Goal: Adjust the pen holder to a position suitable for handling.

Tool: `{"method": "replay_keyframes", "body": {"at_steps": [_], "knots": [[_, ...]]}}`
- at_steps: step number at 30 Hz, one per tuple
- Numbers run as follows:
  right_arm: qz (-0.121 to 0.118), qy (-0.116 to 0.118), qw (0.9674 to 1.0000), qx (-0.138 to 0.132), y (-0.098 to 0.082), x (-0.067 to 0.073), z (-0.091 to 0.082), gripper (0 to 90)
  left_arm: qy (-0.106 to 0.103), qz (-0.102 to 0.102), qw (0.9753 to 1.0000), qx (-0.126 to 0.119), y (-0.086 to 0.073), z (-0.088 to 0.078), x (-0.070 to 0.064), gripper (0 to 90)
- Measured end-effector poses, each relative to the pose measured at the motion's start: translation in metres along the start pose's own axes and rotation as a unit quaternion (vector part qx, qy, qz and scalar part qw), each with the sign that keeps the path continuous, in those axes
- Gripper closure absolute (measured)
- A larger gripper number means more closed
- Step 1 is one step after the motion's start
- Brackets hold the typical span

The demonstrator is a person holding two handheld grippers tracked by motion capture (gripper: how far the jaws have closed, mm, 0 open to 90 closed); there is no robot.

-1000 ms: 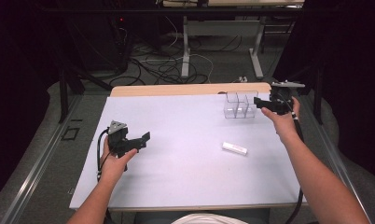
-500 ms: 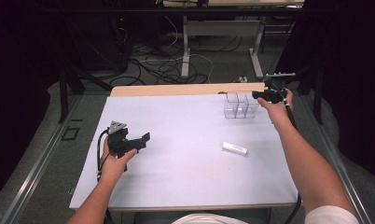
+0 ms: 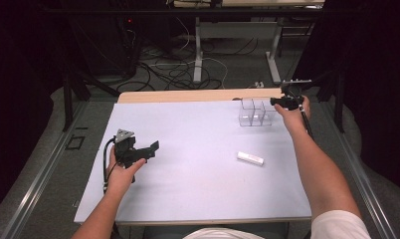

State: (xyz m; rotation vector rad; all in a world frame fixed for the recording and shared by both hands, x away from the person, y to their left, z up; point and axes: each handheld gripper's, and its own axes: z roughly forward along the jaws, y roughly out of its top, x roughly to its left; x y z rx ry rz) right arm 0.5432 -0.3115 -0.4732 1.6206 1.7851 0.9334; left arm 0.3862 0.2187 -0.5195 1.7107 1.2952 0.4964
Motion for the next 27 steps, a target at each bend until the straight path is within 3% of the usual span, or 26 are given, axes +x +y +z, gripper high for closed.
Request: {"method": "replay_keyframes", "body": {"at_steps": [17, 27], "knots": [[0.009, -0.013, 0.9988, 0.047, -0.01, -0.003, 0.024, 68.4, 0.003, -0.005, 1.0, -0.002, 0.0, -0.002, 0.001, 2.6], [0.021, -0.013, 0.9981, 0.057, -0.013, -0.003, 0.029, 75.8, 0.003, -0.006, 1.0, -0.003, 0.0, -0.002, 0.002, 3.2]]}}
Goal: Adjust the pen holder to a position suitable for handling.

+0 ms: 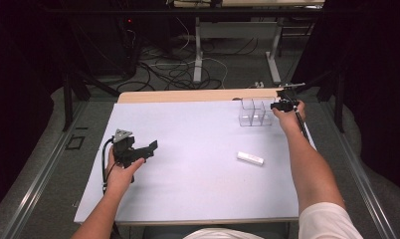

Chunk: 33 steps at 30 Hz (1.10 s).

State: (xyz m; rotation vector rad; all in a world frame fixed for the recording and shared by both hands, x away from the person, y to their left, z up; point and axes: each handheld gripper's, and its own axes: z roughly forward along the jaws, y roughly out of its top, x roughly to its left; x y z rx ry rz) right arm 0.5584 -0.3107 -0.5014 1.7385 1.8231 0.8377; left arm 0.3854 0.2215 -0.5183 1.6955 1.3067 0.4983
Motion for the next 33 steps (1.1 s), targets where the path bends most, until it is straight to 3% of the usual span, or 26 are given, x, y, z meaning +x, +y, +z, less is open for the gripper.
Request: {"method": "replay_keyframes", "body": {"at_steps": [9, 17, 23, 33], "knots": [[-0.003, -0.002, 1.0, 0.008, -0.001, 0.005, 0.002, 85.1, -0.002, -0.002, 1.0, 0.0, 0.0, 0.0, 0.0, 3.3], [-0.003, -0.017, 0.9998, 0.008, -0.001, 0.008, 0.002, 86.3, -0.003, -0.003, 1.0, 0.001, 0.0, 0.001, 0.0, 3.4], [0.003, -0.028, 0.9996, 0.007, -0.001, 0.011, 0.001, 88.1, -0.002, -0.003, 1.0, 0.0, 0.0, 0.001, 0.0, 3.4], [0.027, -0.037, 0.9986, 0.027, -0.004, 0.02, -0.005, 87.9, 0.0, 0.0, 1.0, 0.007, 0.0, 0.002, 0.0, 3.5]]}}
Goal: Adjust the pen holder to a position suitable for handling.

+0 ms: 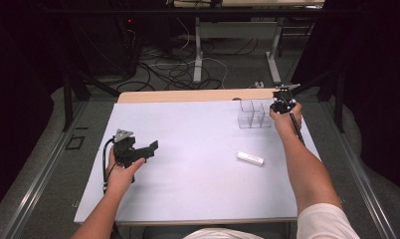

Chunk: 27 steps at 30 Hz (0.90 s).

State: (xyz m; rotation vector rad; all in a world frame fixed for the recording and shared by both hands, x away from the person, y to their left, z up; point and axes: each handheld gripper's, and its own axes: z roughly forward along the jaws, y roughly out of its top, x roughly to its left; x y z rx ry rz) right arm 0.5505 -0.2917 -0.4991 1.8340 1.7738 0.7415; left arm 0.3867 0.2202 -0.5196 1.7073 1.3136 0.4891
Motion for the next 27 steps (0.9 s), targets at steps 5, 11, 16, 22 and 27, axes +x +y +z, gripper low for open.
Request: {"method": "replay_keyframes", "body": {"at_steps": [5, 11, 16, 22, 27], "knots": [[0.026, 0.017, 0.9993, 0.022, -0.004, 0.013, -0.006, 88.3, 0.0, 0.0, 1.0, -0.001, 0.0, 0.0, -0.001, 3.5], [0.01, 0.018, 0.9994, 0.026, -0.009, 0.024, -0.011, 88.3, 0.0, 0.0, 1.0, -0.002, 0.0, 0.0, -0.002, 3.6], [0.004, 0.015, 0.9992, 0.036, -0.014, 0.035, -0.017, 88.3, -0.001, -0.002, 1.0, -0.002, 0.0, 0.0, -0.002, 3.7], [-0.013, 0.018, 0.9988, 0.043, -0.024, 0.052, -0.026, 88.2, -0.005, -0.005, 1.0, -0.003, 0.0, 0.0, -0.001, 3.9], [-0.023, 0.016, 0.9984, 0.049, -0.033, 0.06, -0.034, 88.2, -0.006, -0.007, 0.9999, -0.008, 0.001, -0.001, -0.001, 4.0]]}}
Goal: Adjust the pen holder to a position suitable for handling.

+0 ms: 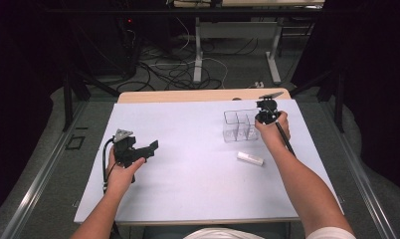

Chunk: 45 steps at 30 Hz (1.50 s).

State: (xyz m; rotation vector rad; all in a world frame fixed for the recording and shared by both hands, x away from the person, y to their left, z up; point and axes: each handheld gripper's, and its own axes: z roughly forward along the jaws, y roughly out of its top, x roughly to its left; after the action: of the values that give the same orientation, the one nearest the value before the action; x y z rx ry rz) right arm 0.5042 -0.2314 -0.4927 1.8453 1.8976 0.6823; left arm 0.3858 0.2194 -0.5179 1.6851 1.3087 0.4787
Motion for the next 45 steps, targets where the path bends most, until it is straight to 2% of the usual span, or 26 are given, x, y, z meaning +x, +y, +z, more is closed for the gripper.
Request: {"method": "replay_keyframes", "body": {"at_steps": [6, 7, 9, 13, 17, 21, 22, 24, 26, 27, 28, 31, 32, 33, 34, 37, 40, 42, 45], "knots": [[-0.001, 0.01, 0.9999, 0.011, -0.011, 0.006, -0.008, 87.0, -0.002, 0.006, 1.0, 0.004, 0.0, 0.001, -0.002, 4.1], [0.008, 0.012, 0.9997, 0.017, -0.012, 0.006, -0.009, 87.0, -0.002, 0.005, 1.0, 0.004, 0.0, 0.001, -0.002, 4.2], [0.01, 0.018, 0.9996, 0.019, -0.012, 0.005, -0.01, 85.9, -0.002, 0.005, 1.0, 0.006, 0.0, 0.002, -0.002, 4.2], [0.022, 0.048, 0.9984, 0.019, -0.013, -0.001, -0.012, 80.0, -0.002, 0.004, 1.0, 0.007, 0.0, 0.003, -0.002, 4.2], [0.025, 0.061, 0.9977, 0.012, -0.015, -0.004, -0.014, 76.9, 0.0, 0.005, 0.9999, 0.009, 0.0, 0.003, -0.002, 4.2], [0.016, 0.078, 0.9967, -0.017, -0.018, -0.006, -0.018, 70.1, 0.001, 0.006, 0.9999, 0.009, 0.0, 0.003, -0.002, 4.2], [0.019, 0.09, 0.9951, -0.036, -0.02, -0.007, -0.023, 67.2, 0.001, 0.006, 0.9999, 0.009, 0.0, 0.003, -0.002, 4.2], [0.015, 0.09, 0.9949, -0.043, -0.02, -0.008, -0.025, 66.9, 0.001, 0.005, 0.9999, 0.01, 0.0, 0.003, -0.001, 4.2], [0.021, 0.106, 0.9926, -0.056, -0.021, -0.01, -0.031, 65.1, 0.002, 0.005, 0.9999, 0.01, 0.0, 0.002, -0.001, 4.3], [0.022, 0.118, 0.9906, -0.066, -0.021, -0.012, -0.034, 63.4, 0.002, 0.006, 0.9999, 0.01, 0.0, 0.002, -0.001, 4.3], [0.012, 0.126, 0.9886, -0.082, -0.021, -0.015, -0.036, 62.5, 0.003, 0.007, 0.9999, 0.01, 0.0, 0.002, -0.001, 4.3], [0.009, 0.148, 0.9833, -0.106, -0.022, -0.02, -0.044, 60.5, 0.004, 0.007, 0.9999, 0.011, -0.001, 0.002, -0.002, 4.3], [0.01, 0.155, 0.9795, -0.128, -0.024, -0.024, -0.048, 60.4, 0.004, 0.007, 0.9999, 0.011, -0.001, 0.003, -0.002, 4.4], [0.01, 0.155, 0.9795, -0.128, -0.024, -0.024, -0.048, 60.4, 0.004, 0.007, 0.9999, 0.012, -0.001, 0.003, -0.002, 4.4], [0.013, 0.161, 0.9775, -0.136, -0.024, -0.026, -0.05, 60.4, 0.005, 0.008, 0.9999, 0.012, -0.001, 0.003, -0.002, 4.3], [-0.003, 0.163, 0.9745, -0.154, -0.026, -0.032, -0.051, 62.7, 0.005, 0.008, 0.9999, 0.013, -0.001, 0.003, -0.002, 4.4], [-0.021, 0.146, 0.9755, -0.163, -0.028, -0.037, -0.051, 69.3, 0.005, 0.008, 0.9999, 0.014, -0.001, 0.003, -0.002, 4.4], [-0.02, 0.142, 0.9753, -0.168, -0.03, -0.039, -0.05, 73.9, 0.005, 0.008, 0.9999, 0.014, -0.001, 0.003, -0.002, 4.4], [-0.025, 0.132, 0.9767, -0.168, -0.031, -0.04, -0.044, 80.8, 0.005, 0.008, 0.9998, 0.015, -0.001, 0.003, -0.002, 4.5]]}}
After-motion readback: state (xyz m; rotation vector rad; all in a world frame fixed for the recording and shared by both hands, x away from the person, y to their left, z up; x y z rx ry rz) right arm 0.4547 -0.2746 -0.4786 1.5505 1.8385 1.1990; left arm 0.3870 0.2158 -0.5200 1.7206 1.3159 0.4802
